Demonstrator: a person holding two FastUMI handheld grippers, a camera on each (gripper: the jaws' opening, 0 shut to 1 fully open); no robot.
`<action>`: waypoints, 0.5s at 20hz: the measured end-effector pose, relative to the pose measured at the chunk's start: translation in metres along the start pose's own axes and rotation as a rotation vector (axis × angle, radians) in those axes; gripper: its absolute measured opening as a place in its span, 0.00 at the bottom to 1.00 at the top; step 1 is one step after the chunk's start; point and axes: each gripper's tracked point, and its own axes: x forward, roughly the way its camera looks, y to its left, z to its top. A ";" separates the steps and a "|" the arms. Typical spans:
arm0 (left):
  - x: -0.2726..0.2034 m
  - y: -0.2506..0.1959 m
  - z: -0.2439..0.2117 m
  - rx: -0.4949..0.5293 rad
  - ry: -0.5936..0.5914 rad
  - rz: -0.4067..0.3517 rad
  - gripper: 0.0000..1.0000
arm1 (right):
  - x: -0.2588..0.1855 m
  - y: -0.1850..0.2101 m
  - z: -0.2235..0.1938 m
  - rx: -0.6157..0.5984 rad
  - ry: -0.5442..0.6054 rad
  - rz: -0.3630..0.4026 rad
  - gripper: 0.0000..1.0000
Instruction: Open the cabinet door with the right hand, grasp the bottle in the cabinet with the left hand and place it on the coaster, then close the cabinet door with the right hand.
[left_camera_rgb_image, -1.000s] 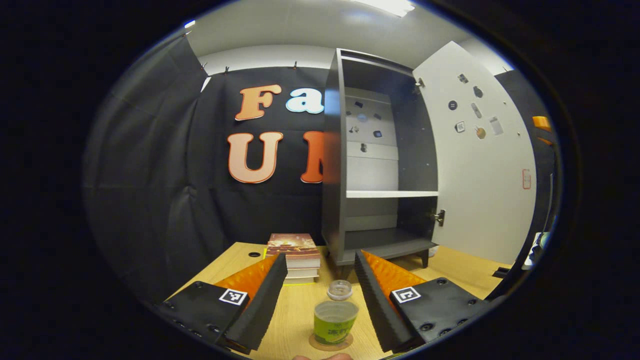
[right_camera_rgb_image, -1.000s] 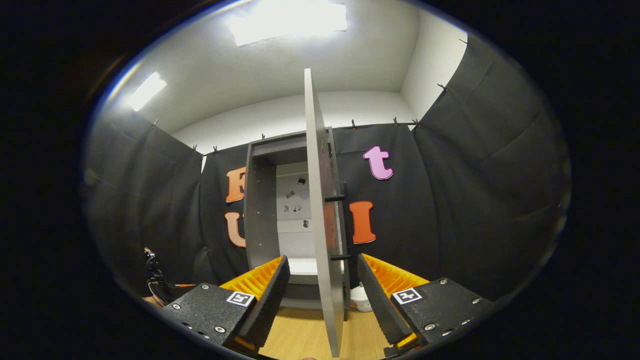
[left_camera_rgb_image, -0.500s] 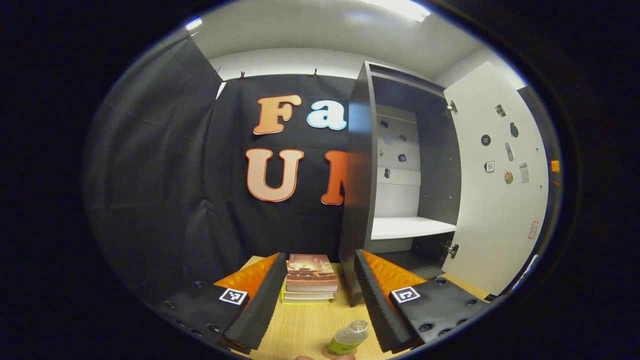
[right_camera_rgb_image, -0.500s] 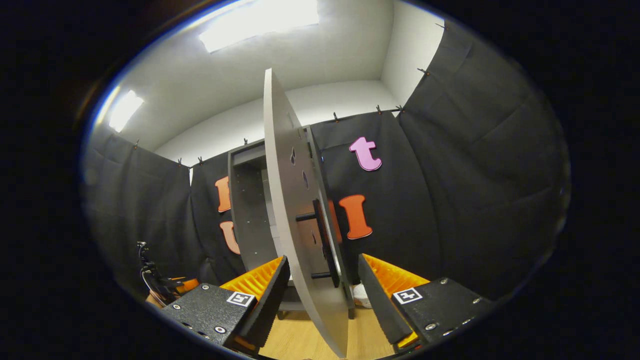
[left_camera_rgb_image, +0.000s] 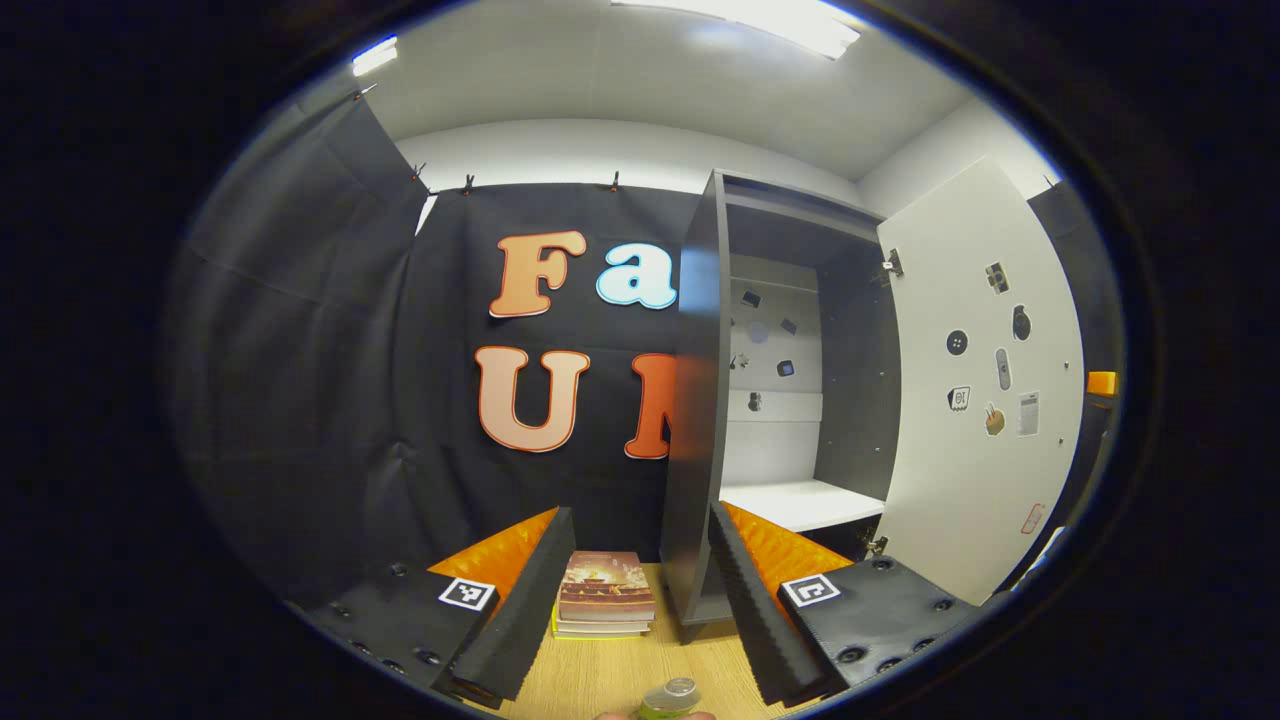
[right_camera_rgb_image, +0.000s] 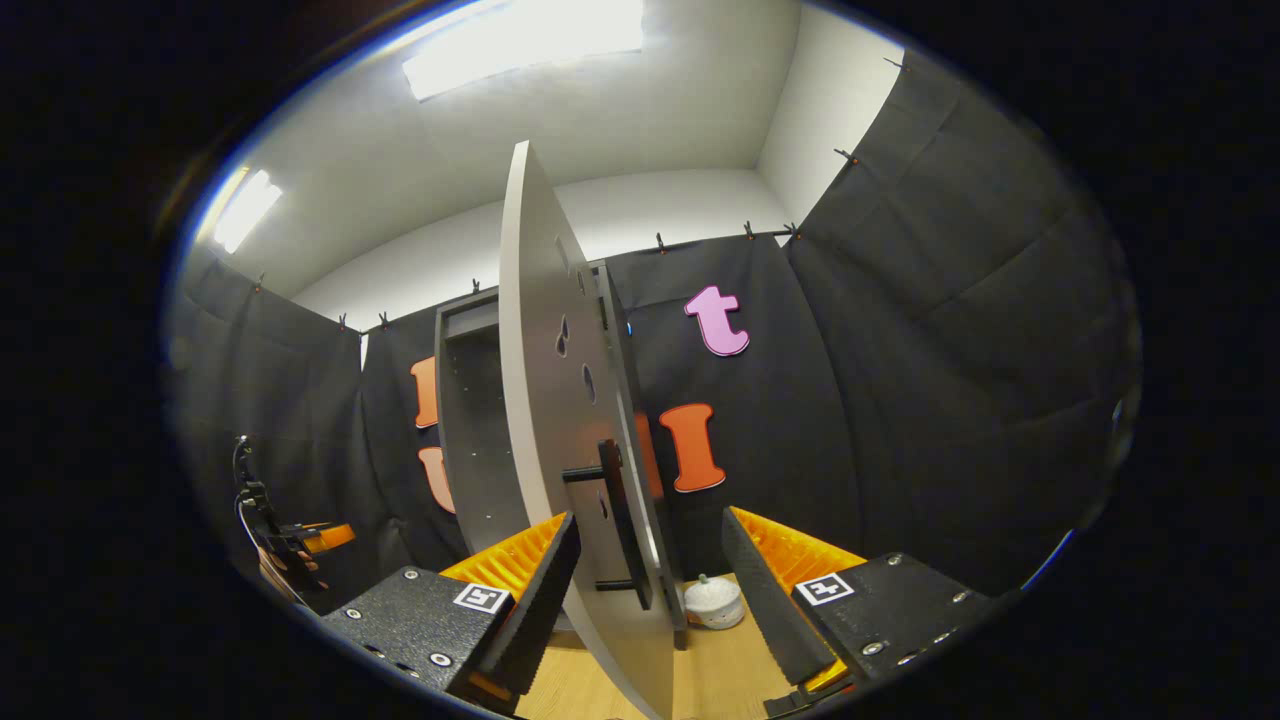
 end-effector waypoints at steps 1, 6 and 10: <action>0.000 -0.001 0.005 0.011 -0.011 -0.003 0.89 | 0.001 -0.005 0.000 -0.008 0.007 -0.011 0.89; 0.003 -0.007 0.034 0.011 -0.048 -0.016 0.87 | 0.015 -0.020 -0.012 -0.033 0.066 -0.049 0.88; 0.010 -0.005 0.046 0.036 -0.043 -0.011 0.89 | 0.035 -0.029 -0.024 -0.051 0.108 -0.079 0.89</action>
